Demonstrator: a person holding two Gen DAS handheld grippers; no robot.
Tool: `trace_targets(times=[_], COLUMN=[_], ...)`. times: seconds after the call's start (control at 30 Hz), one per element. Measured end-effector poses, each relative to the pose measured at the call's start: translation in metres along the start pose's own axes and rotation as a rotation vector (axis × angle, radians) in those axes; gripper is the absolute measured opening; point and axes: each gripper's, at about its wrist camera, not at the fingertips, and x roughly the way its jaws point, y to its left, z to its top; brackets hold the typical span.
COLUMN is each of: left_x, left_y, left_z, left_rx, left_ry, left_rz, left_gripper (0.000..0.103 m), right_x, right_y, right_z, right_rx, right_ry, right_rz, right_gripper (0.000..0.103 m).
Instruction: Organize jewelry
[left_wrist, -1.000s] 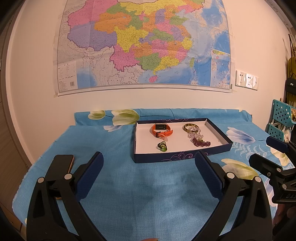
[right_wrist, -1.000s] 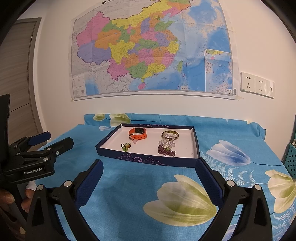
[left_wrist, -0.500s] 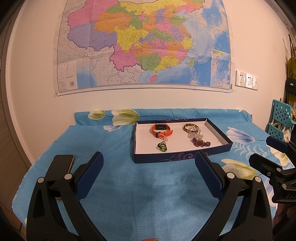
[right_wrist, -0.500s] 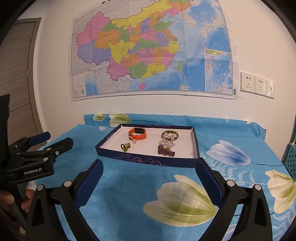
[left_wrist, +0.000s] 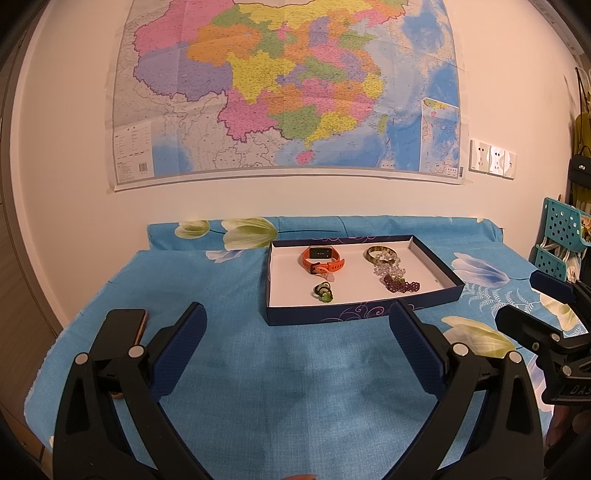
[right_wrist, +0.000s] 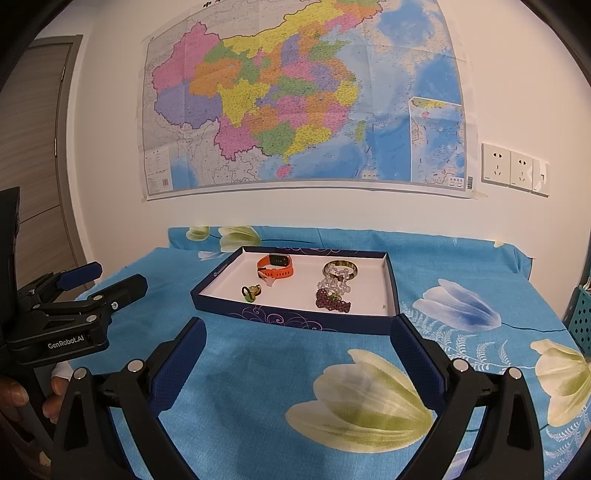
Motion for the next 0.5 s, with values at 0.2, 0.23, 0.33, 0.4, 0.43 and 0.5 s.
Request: trace_targets(times=[0.2, 0.23, 0.33, 0.4, 0.43, 0.5], left_x=[0.0001, 0.0001, 0.0002, 0.0002, 0.0003, 0.0007], left_y=[-0.0003, 0.0001, -0.0001, 0.0, -0.0002, -0.0003], left_z=[-0.0001, 0.0006, 0.0005, 0.0006, 0.0006, 0.0], left_rx=[0.001, -0.001, 0.001, 0.0, 0.001, 0.0], left_ry=[0.0, 0.001, 0.001, 0.003, 0.002, 0.003], left_rz=[0.001, -0.001, 0.0, -0.001, 0.0, 0.001], left_gripper=[0.098, 0.097, 0.098, 0.098, 0.098, 0.097], right_x=[0.0005, 0.0005, 0.0004, 0.0002, 0.0, 0.0004], right_y=[-0.0003, -0.0003, 0.0, 0.0, 0.0006, 0.0001], right_z=[-0.0003, -0.0005, -0.0006, -0.0006, -0.0004, -0.0006], right_rx=[0.0, -0.001, -0.001, 0.002, 0.003, 0.0], right_ry=[-0.001, 0.001, 0.0, 0.0, -0.001, 0.0], right_rz=[0.0, -0.001, -0.001, 0.0, 0.001, -0.002], right_gripper=[0.096, 0.096, 0.096, 0.096, 0.096, 0.096])
